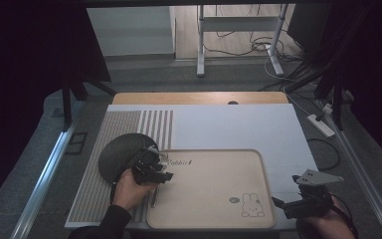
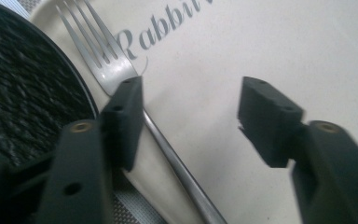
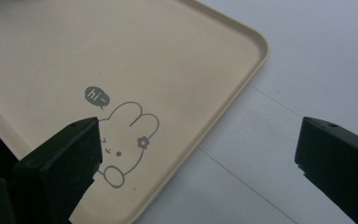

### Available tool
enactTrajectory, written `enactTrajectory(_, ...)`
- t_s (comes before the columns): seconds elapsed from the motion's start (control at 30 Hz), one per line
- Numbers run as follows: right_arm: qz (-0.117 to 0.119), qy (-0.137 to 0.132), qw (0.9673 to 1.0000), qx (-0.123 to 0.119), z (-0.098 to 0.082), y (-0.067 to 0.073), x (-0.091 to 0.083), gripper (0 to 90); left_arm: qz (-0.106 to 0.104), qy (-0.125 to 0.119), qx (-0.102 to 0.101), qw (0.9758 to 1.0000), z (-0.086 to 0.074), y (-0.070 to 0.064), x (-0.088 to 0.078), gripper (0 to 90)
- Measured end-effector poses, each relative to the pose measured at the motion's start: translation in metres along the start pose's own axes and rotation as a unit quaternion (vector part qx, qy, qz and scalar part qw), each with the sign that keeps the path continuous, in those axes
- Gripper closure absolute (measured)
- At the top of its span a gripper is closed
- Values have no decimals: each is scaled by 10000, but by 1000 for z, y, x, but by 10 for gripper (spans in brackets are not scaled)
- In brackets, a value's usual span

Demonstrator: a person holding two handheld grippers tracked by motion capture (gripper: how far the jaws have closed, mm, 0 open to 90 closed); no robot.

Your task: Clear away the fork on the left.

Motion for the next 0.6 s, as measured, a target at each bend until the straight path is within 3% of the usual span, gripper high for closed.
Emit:
enactTrajectory(0.27,9,-4,10000,6,0,0,0,12,70,-270,34,9996,2,5,-7,179)
enactTrajectory(0.6,1,-15,10000,15,0,0,-1,12,-213,-648,67,9976,-3,9,-27,11)
Point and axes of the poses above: each handheld gripper's, and its own axes: x roughly forward along the jaws, z roughly out of its top, y roughly to its left, the point moved 4 cm from there along x, roughly forward along the jaws, and after that the axes turned 13 degrees about -y, right-handed, at the moved point
